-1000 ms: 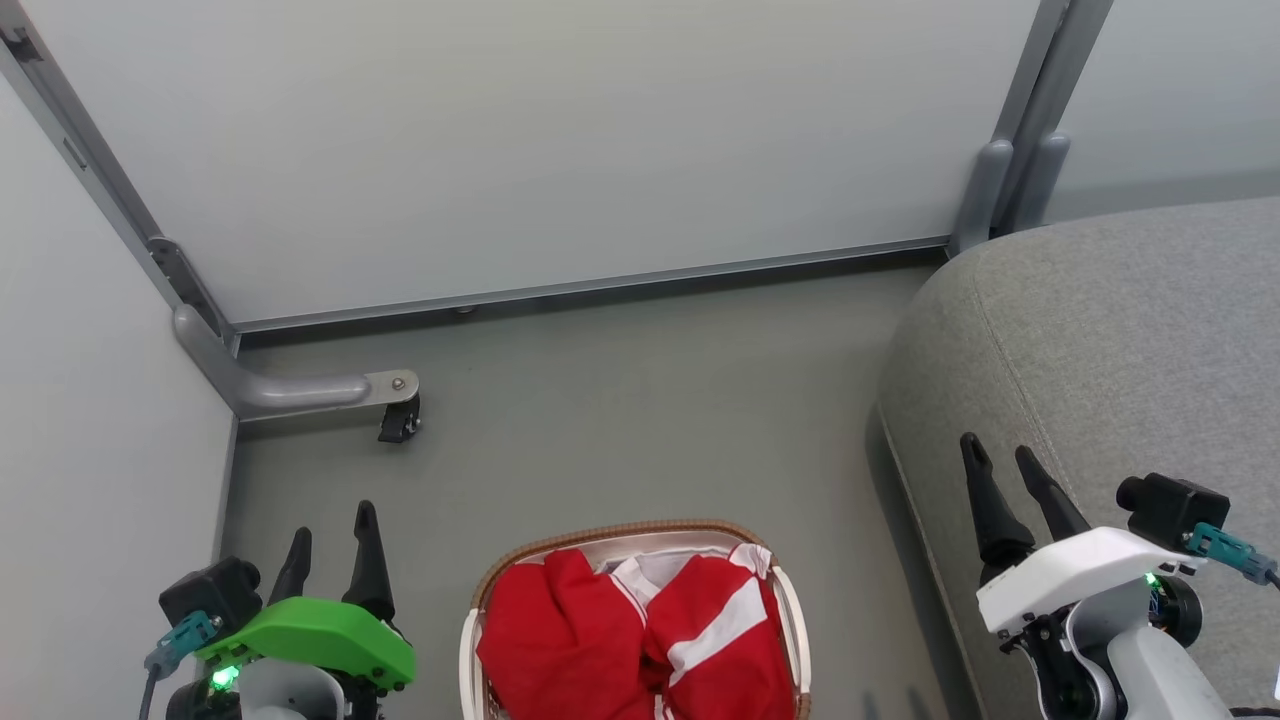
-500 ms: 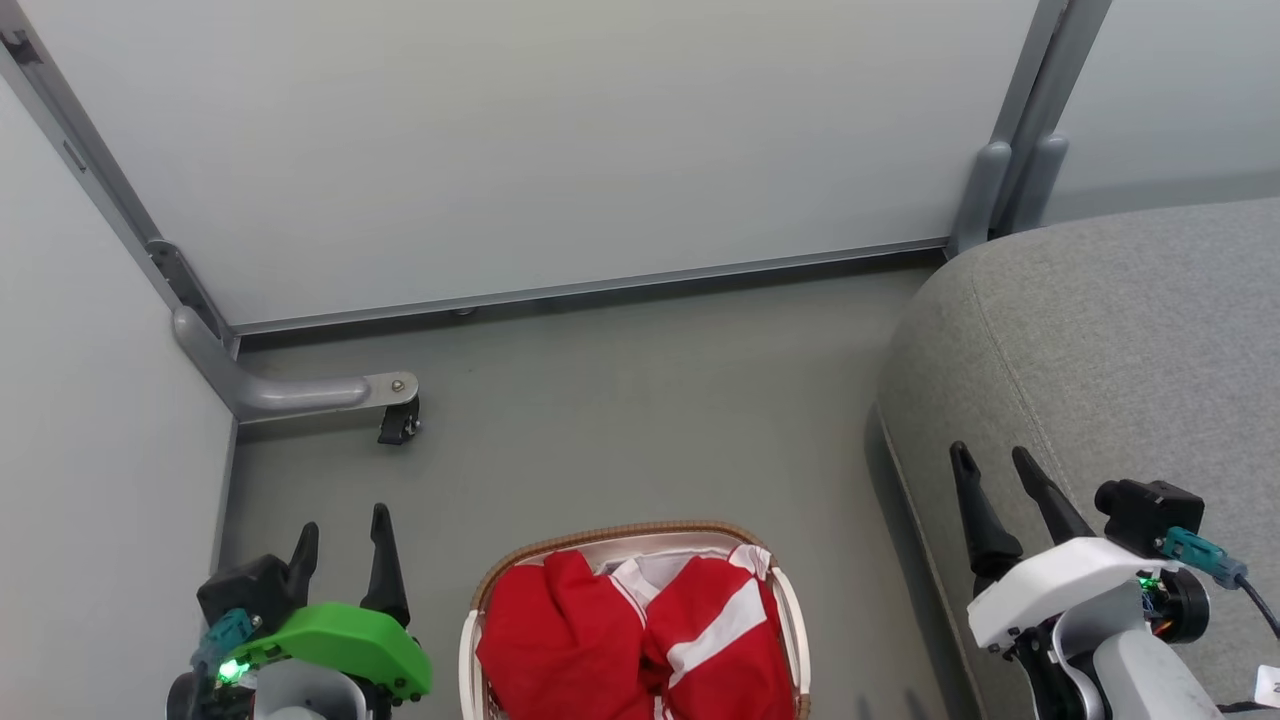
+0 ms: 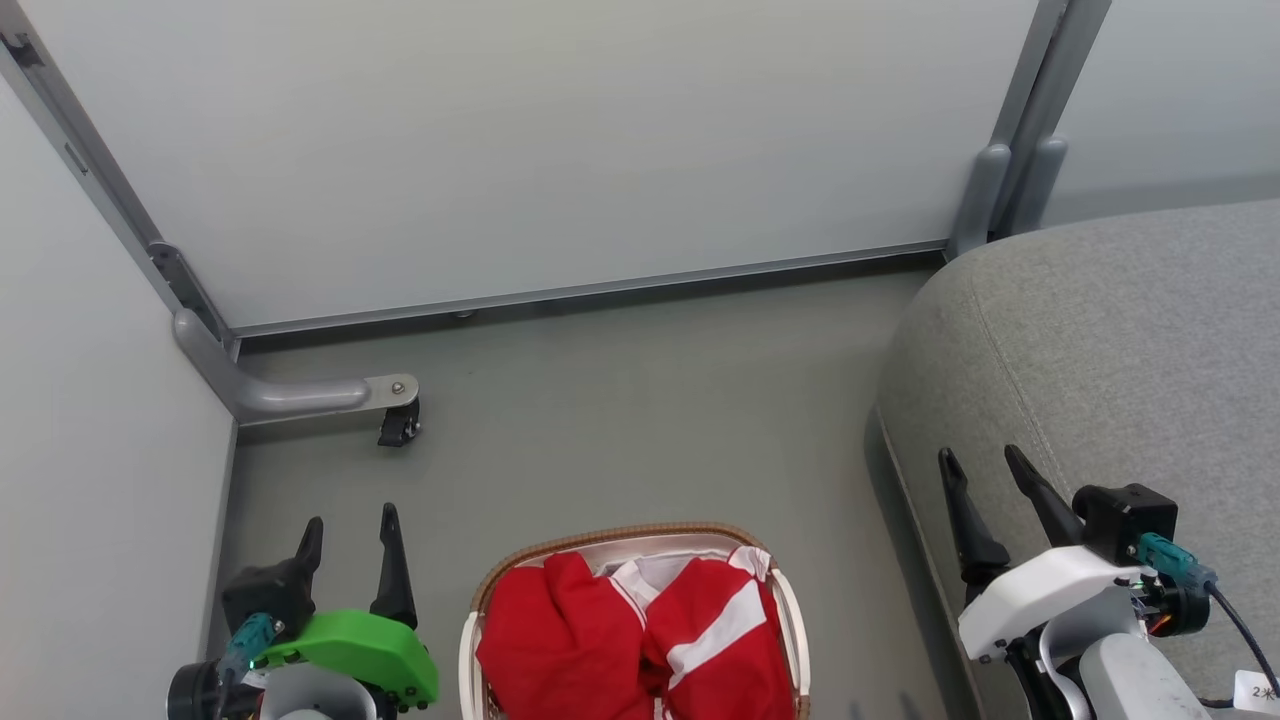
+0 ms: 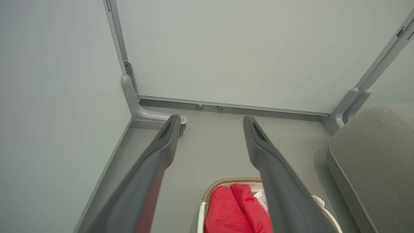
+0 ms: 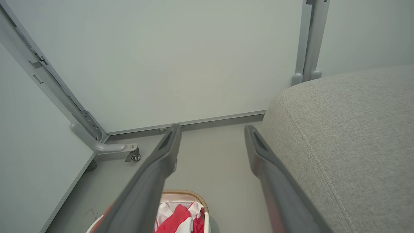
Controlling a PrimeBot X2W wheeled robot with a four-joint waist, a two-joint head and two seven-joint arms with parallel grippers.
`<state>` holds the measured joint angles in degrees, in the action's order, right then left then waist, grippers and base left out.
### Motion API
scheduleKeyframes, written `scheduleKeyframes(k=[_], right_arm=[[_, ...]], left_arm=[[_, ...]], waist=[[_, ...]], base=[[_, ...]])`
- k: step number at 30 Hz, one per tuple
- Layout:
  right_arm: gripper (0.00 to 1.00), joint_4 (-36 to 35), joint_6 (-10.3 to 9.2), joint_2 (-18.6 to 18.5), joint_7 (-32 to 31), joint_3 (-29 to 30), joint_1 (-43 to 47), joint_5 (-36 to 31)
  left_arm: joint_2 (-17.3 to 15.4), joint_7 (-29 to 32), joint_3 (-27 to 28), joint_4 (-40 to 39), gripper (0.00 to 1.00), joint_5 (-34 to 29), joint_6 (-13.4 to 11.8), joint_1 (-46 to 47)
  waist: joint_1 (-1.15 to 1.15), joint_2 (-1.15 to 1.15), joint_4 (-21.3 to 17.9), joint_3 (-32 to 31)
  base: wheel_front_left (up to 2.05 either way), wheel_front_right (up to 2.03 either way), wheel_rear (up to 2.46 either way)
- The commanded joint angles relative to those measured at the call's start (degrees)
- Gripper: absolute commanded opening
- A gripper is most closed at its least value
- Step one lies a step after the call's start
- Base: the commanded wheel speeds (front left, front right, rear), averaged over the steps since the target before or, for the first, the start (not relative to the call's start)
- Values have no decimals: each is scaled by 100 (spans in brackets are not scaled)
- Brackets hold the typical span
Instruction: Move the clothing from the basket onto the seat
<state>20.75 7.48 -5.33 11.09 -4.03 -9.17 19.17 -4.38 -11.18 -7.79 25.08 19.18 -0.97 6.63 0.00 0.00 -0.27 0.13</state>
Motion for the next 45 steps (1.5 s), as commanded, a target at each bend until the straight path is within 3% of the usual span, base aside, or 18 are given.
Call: scheduleKeyframes(k=[1, 19, 28, 45], right_arm=[[100, 6, 2, -9, 57, 22, -58, -161], [100, 96, 0, 165, 261, 263, 90, -1027], [100, -26, 0, 192, 358, 219, -97, -1406], [100, -785, 0, 218, 412, 1, -1107, -1428]], left_arm=[[6, -47, 27, 5, 100, -150, 21, -23], [137, -252, 308, -89, 100, -752, 96, -251], [144, -348, 129, -60, 100, -915, 162, -167], [137, -397, -365, 541, 100, -1044, 291, 1087]], waist=[[0, 0, -7, 0], [0, 0, -71, 5], [0, 0, -169, 204], [0, 0, -669, 1935]], base=[[0, 0, 0], [0, 0, 0], [0, 0, 0], [0, 0, 0]])
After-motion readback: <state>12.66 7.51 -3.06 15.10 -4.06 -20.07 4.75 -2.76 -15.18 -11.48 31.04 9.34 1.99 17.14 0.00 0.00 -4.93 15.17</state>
